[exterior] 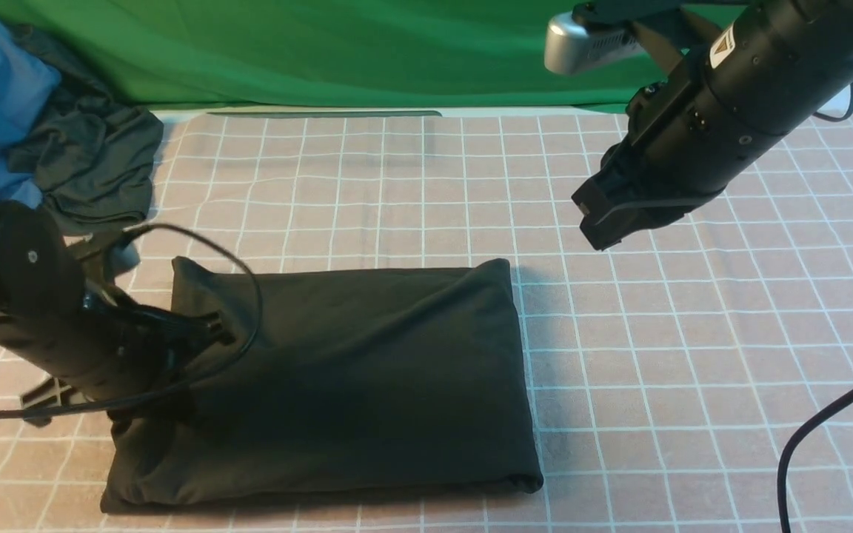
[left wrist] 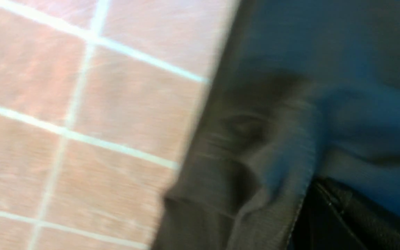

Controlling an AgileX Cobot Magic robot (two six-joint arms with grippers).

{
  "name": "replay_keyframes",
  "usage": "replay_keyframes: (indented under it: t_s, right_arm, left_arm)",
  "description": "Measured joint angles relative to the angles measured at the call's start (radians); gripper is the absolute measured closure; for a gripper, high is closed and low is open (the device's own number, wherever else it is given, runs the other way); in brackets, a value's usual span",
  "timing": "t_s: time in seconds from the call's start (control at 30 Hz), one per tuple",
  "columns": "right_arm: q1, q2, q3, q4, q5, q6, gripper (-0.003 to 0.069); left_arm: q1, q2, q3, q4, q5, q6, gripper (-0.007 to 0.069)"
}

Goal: Fold a long-sleeved shirt over a pink coffee tablecloth.

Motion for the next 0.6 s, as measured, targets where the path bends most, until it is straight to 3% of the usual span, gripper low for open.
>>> replay_keyframes:
  t_s: [0.43, 0.6]
  right_arm:
    - [0.0, 0.0, 0.0, 0.0, 0.002, 0.0, 0.062]
    - [0.0, 0.0, 0.0, 0.0, 0.002, 0.0, 0.062]
  left_arm:
    - [0.05, -0.103, -0.069, -0.027, 0.025, 0.013, 0.061]
    - [0.05, -0.223, -0.101, -0.19, 0.051, 0.102, 0.061]
